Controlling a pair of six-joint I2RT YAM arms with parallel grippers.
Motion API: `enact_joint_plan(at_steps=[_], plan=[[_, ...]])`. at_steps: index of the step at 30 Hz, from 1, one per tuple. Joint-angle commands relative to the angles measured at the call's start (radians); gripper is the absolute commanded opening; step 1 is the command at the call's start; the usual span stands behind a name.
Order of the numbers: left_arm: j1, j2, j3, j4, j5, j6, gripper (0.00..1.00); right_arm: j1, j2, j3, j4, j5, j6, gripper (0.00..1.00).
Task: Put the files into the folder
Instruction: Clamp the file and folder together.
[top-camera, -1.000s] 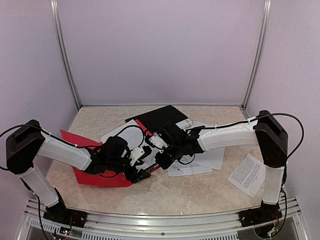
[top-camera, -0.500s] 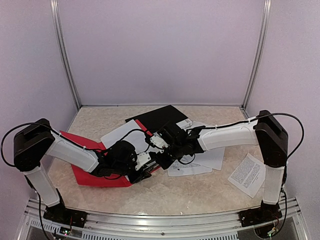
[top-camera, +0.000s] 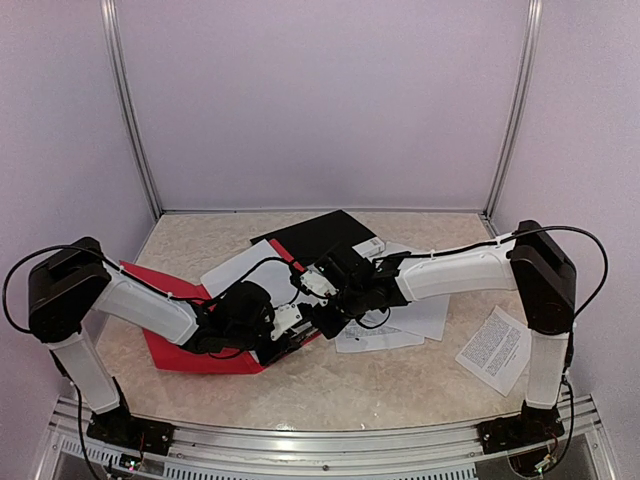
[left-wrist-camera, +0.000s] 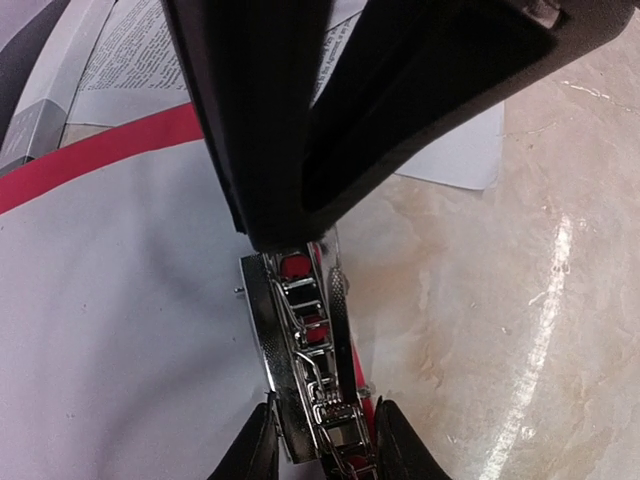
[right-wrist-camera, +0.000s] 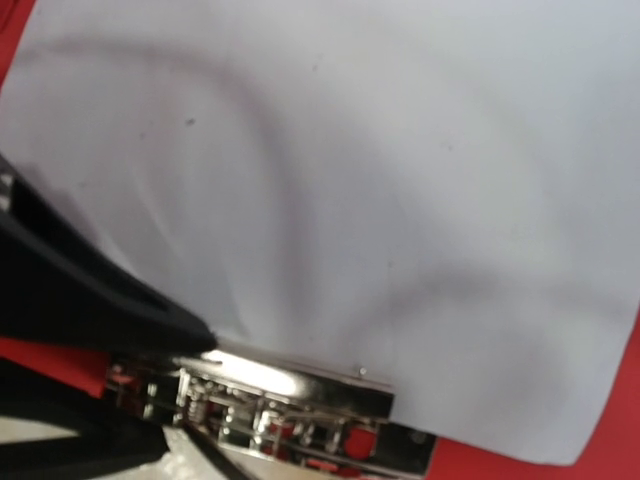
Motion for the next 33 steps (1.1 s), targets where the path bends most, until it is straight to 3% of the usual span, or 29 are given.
enact_joint_plan(at_steps=[1, 14, 20, 24, 33], plan=[[-0.008, 0.037, 0.012, -0.026, 0.005, 0.005, 0.28, -0.007, 0.006, -0.020, -0.037, -0.004, -0.007, 0.01], [-0.002, 0.053, 0.013, -0.068, 0.013, -0.011, 0.22, -0.013, 0.014, -0.017, -0.037, -0.016, -0.016, 0.01], [-0.002, 0.029, -0.012, -0.016, -0.028, -0.016, 0.40, -0.014, 0.016, -0.019, -0.039, -0.020, -0.020, 0.01], [0.000, 0.003, -0.031, 0.023, -0.049, -0.012, 0.44, -0.014, 0.018, -0.018, -0.037, -0.023, -0.017, 0.01], [0.012, 0.021, -0.016, -0.010, 0.006, -0.037, 0.34, -0.015, 0.021, -0.013, -0.044, -0.018, -0.018, 0.00]])
